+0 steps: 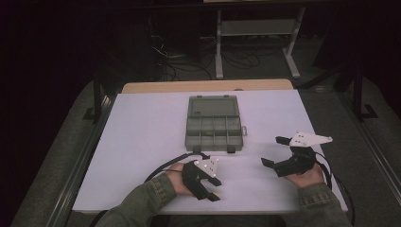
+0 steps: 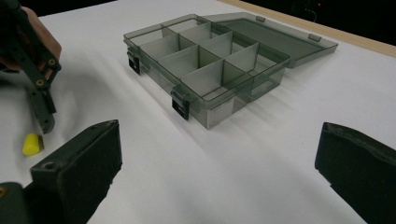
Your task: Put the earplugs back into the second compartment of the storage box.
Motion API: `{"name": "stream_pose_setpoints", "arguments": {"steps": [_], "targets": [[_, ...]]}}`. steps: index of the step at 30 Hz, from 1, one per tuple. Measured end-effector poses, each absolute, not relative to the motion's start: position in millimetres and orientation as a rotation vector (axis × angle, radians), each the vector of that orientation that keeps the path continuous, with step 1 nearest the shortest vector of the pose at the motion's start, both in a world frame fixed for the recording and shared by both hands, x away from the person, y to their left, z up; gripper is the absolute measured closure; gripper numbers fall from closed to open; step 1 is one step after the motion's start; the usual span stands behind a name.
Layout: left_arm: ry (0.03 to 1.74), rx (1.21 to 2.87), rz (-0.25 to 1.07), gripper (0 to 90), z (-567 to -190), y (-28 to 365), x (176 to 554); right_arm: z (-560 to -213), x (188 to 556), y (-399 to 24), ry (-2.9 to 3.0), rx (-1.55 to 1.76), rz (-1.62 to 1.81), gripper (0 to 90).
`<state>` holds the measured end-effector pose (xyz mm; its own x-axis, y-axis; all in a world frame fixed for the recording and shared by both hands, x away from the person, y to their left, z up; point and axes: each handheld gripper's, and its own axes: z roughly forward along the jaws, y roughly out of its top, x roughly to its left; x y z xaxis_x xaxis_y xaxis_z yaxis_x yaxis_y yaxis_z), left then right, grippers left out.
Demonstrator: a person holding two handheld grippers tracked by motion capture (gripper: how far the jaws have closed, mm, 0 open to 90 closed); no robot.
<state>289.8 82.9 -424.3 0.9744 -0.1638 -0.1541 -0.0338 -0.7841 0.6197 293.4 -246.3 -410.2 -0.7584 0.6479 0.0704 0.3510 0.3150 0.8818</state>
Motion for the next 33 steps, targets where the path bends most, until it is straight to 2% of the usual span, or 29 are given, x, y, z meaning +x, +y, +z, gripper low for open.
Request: {"name": "stream_pose_setpoints", "arguments": {"steps": [4, 12, 19, 33], "targets": [[-0.152, 2.502, -0.196, 53.7, -427.3, 81.7, 285.5, -410.1, 293.2, -246.2, 2.29, 0.9, 1.421, 0.2], [-0.166, 2.523, -0.205, 78.2, -431.3, 82.5, 286.9, -410.3, 293.2, -246.1, 2.29, 0.899, 1.42, 0.2], [-0.133, 2.476, -0.257, 81.6, -426.6, 86.6, 292.9, -410.6, 293.1, -245.8, 2.292, 0.9, 1.416, 0.2], [-0.105, 2.432, -0.226, 82.1, -411.7, 96.0, 300.1, -410.3, 293.1, -245.9, 2.289, 0.9, 1.419, 0.2]]}}
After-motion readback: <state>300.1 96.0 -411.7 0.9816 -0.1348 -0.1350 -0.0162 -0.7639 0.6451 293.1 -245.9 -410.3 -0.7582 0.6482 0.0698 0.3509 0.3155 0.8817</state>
